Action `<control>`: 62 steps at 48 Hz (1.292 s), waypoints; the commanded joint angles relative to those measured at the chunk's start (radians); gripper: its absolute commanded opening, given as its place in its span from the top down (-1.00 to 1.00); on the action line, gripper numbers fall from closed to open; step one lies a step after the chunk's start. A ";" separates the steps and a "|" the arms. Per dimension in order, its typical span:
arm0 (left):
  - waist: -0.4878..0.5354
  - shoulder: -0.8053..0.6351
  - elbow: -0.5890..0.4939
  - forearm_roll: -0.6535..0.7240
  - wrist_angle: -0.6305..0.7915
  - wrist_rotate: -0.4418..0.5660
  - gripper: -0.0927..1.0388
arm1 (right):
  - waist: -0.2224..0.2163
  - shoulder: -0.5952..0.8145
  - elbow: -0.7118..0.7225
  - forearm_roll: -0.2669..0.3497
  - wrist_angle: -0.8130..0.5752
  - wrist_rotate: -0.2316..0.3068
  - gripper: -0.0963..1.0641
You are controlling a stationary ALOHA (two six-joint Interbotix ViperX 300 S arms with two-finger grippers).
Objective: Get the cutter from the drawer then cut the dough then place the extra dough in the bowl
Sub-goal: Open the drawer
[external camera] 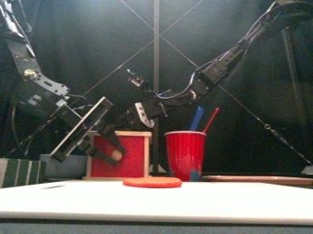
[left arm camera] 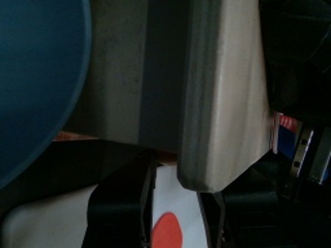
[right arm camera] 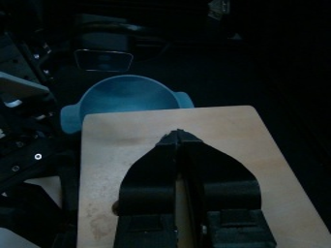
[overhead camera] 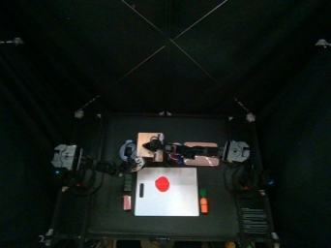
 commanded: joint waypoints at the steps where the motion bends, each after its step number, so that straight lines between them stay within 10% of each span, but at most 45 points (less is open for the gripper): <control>1: -0.046 -0.014 -0.005 -0.012 0.020 0.000 0.04 | 0.020 -0.005 0.005 -0.002 0.017 0.002 0.79; 62: -0.291 -0.067 0.008 -0.109 0.115 -0.002 0.07 | 0.015 -0.003 0.002 0.002 0.031 0.002 0.79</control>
